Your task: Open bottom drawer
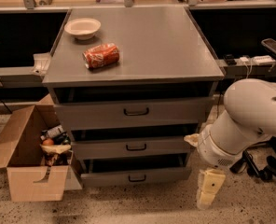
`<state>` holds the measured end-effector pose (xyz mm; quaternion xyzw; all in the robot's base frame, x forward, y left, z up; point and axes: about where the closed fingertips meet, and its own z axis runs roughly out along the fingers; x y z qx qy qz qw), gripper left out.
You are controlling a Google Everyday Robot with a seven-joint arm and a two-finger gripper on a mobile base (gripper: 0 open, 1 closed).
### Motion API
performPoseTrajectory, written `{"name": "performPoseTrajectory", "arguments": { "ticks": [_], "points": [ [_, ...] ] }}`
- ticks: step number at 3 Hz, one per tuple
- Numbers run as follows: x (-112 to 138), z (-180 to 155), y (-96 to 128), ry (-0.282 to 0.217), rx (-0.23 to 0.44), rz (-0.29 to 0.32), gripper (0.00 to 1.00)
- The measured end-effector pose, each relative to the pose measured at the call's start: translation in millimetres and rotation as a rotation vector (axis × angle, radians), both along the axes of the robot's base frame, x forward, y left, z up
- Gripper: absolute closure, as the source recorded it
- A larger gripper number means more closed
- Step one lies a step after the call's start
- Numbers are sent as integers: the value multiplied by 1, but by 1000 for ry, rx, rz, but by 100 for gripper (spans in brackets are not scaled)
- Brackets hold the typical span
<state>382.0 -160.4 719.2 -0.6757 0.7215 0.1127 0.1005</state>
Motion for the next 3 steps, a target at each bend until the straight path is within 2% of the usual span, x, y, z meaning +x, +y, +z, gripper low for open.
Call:
{"name": "performPoseTrajectory", "arguments": {
  "ticks": [1,2,3],
  "points": [
    [-2,-16,0,12,-3,2,0],
    [6,-101,6,31,-26,91,0],
    [14,-163,10,34,-24,141,0]
  ]
}}
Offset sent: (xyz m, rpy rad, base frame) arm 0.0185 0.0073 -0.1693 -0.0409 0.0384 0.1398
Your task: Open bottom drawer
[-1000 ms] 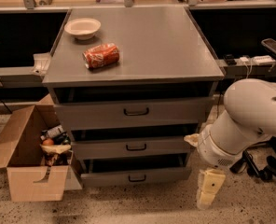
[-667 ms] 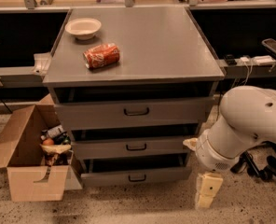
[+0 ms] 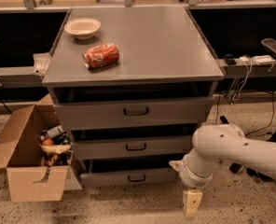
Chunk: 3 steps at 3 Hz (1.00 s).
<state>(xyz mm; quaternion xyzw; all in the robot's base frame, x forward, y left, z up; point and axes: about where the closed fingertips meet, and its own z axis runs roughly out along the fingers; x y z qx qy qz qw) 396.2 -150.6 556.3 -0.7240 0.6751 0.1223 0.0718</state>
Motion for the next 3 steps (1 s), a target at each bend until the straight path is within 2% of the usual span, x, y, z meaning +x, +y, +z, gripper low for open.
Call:
{"name": "performPoseTrajectory", "arguments": {
  "ticks": [1,2,3],
  "points": [
    [12,-53,6,10,31,13,0],
    [40,-146,28,65,118,21,0],
    [40,-146,28,65,118,21,0]
  ]
}}
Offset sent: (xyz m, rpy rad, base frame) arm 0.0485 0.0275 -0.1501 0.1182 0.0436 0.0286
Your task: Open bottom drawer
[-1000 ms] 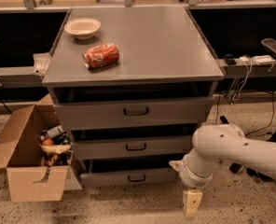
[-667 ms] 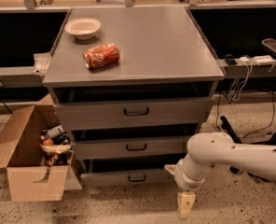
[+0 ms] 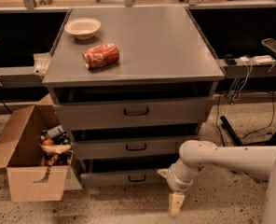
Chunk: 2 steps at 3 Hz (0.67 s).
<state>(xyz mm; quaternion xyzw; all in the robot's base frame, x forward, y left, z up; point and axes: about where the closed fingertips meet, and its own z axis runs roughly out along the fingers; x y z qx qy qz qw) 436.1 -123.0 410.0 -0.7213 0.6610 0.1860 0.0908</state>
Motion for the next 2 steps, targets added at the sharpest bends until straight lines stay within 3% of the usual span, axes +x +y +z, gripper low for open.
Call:
{"name": "performPoseTrajectory", "arguments": {
  "ticks": [1,2],
  "points": [
    [7,-20,-6,1,-7,-20,0],
    [30,-63,-25,-46,-21,-19,0]
  ]
}}
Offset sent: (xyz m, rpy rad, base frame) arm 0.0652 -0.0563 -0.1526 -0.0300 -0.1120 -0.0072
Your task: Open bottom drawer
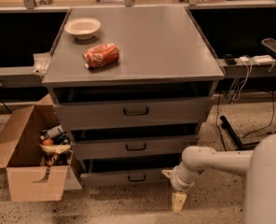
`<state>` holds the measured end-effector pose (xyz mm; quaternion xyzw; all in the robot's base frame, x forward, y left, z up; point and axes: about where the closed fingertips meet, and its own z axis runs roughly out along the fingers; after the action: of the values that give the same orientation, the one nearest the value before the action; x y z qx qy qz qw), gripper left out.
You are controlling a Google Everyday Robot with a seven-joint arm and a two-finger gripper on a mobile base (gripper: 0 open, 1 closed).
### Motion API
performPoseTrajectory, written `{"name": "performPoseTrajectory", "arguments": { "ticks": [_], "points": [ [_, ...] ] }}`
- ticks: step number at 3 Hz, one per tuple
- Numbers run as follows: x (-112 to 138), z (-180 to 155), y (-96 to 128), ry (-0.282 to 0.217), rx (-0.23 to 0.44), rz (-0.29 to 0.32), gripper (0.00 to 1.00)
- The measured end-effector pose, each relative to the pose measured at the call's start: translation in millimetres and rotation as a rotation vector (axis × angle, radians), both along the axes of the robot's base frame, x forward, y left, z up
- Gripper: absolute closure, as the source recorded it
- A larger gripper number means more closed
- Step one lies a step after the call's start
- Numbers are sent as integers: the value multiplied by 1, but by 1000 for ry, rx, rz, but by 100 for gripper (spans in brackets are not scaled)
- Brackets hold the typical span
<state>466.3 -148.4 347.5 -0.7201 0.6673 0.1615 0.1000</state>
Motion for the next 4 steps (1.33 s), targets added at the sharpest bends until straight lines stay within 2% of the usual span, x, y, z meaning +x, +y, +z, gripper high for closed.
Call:
{"name": "performPoseTrajectory", "arguments": {
  "ticks": [1,2,4],
  "points": [
    [34,-68,-20,-79,-24,21,0],
    [60,-100,-28,-147,-33,39,0],
    [79,-124,-35,-199,-39,52,0]
  ]
}}
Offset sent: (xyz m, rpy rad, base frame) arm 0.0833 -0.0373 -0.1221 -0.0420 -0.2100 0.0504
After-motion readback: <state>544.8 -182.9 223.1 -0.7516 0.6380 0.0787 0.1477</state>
